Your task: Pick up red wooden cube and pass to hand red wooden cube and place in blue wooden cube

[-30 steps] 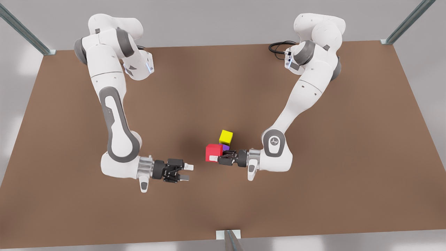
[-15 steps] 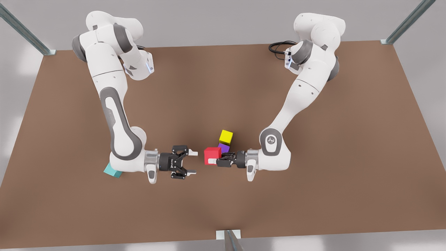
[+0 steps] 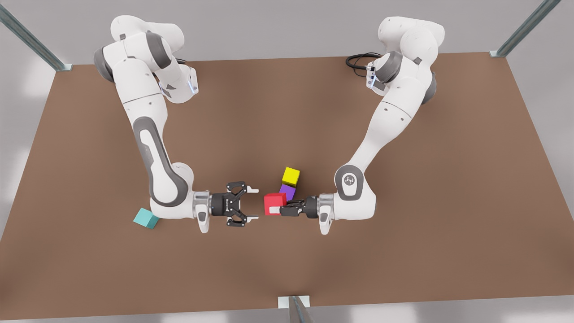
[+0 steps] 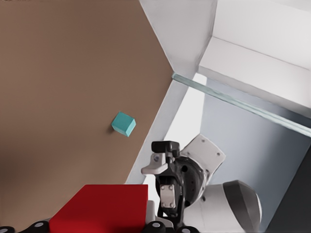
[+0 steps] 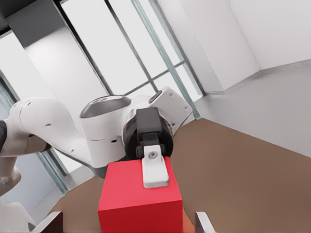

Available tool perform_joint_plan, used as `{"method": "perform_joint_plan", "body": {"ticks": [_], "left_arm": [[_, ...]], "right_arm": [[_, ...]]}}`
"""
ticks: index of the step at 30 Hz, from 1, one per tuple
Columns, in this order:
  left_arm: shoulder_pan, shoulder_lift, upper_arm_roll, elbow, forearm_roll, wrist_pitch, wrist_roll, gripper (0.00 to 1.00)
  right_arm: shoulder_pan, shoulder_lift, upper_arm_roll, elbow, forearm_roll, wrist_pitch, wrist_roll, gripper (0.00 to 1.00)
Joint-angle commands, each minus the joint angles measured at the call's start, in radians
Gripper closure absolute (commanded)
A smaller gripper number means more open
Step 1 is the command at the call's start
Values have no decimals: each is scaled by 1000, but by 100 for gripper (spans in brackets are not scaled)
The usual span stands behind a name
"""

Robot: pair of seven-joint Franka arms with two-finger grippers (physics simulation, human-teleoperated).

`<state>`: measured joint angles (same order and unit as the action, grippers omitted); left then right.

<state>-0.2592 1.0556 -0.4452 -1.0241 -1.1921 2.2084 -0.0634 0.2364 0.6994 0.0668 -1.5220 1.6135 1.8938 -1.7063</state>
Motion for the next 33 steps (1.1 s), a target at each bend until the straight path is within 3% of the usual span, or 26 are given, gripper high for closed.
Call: {"method": "perform_joint_plan", "body": {"ticks": [1, 29, 30, 31, 32, 33], "left_arm": [[0, -2, 0, 1, 2, 2, 82, 32], [-64, 20, 0, 39, 2, 86, 79, 32], [-64, 20, 0, 39, 2, 88, 79, 26], [-64, 20, 0, 39, 2, 88, 79, 26], [-64, 20, 0, 39, 2, 88, 79, 26], [-64, 20, 0, 39, 2, 88, 79, 25]], "right_arm": [[0, 6, 4, 0, 8, -2, -251, 0], [34, 60, 33, 19, 58, 37, -259, 0], [32, 60, 33, 19, 58, 36, -259, 2], [32, 60, 33, 19, 57, 36, -259, 11], [34, 60, 31, 19, 57, 36, -285, 35], [34, 60, 31, 19, 57, 36, -286, 46]]}}
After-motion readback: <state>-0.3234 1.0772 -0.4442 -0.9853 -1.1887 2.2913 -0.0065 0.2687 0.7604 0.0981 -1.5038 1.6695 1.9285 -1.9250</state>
